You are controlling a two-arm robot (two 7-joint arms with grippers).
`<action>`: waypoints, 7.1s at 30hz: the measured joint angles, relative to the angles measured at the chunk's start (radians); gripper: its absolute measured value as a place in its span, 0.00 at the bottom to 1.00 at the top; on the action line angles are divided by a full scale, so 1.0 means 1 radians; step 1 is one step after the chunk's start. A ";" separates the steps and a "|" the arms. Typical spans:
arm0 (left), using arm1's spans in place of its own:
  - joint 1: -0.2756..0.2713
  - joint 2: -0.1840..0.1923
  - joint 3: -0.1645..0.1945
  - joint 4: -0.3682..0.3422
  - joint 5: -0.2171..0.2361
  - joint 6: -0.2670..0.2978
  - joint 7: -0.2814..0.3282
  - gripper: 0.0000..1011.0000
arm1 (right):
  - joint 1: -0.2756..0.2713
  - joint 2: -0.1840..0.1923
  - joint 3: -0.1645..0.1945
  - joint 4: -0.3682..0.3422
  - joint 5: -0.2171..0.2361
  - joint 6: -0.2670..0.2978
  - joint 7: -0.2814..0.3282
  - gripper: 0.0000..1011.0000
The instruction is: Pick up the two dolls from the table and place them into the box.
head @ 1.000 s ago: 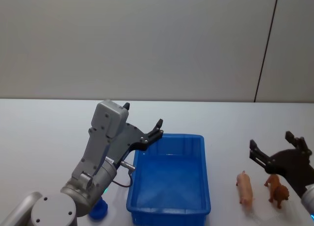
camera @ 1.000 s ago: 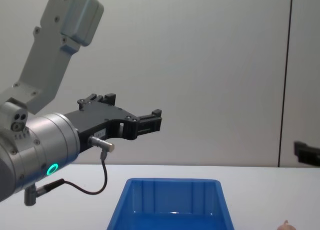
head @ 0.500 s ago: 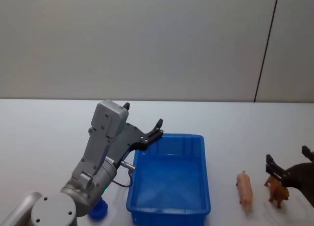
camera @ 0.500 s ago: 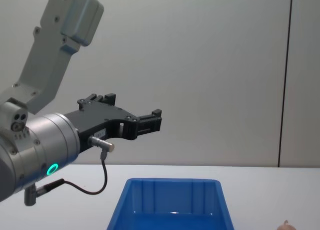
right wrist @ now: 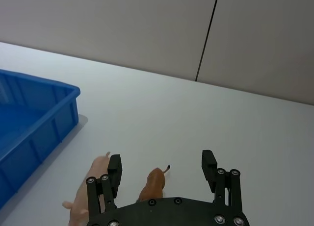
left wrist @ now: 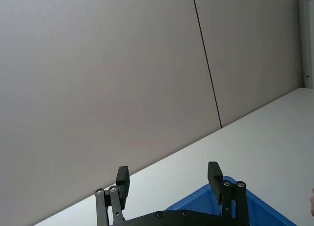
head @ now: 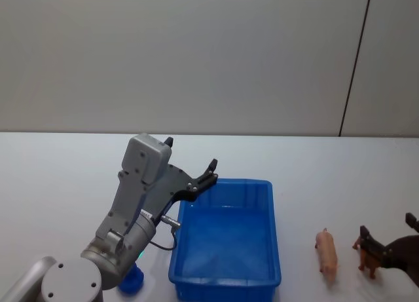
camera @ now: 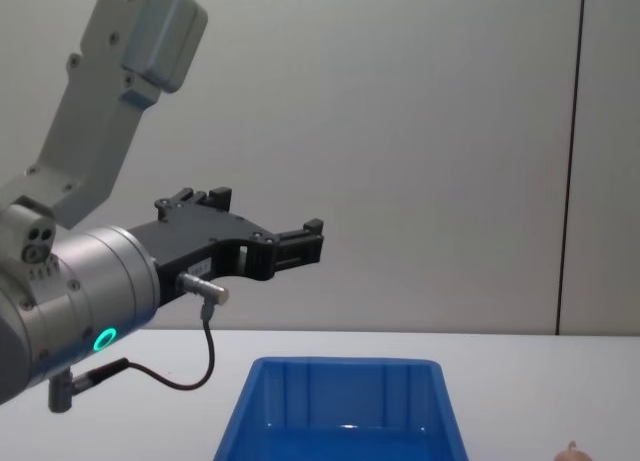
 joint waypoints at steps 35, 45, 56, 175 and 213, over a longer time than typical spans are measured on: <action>0.000 0.000 0.000 0.000 0.000 0.000 0.000 0.99 | 0.046 -0.049 -0.023 0.186 -0.060 -0.040 0.070 0.54; 0.000 0.000 0.000 0.000 0.000 0.000 0.000 0.99 | 0.044 -0.054 -0.024 0.167 -0.073 -0.046 0.047 0.42; 0.000 0.000 0.000 0.000 0.000 0.000 0.000 0.99 | 0.029 -0.051 -0.017 0.082 -0.085 -0.060 0.023 0.42; 0.000 0.000 0.000 0.000 0.000 0.000 0.000 0.99 | 0.028 -0.144 -0.110 0.146 -0.167 -0.054 -0.029 0.99; 0.000 0.000 0.000 0.000 0.000 0.000 0.000 0.99 | 0.066 -0.200 -0.123 0.245 -0.198 -0.126 -0.023 0.33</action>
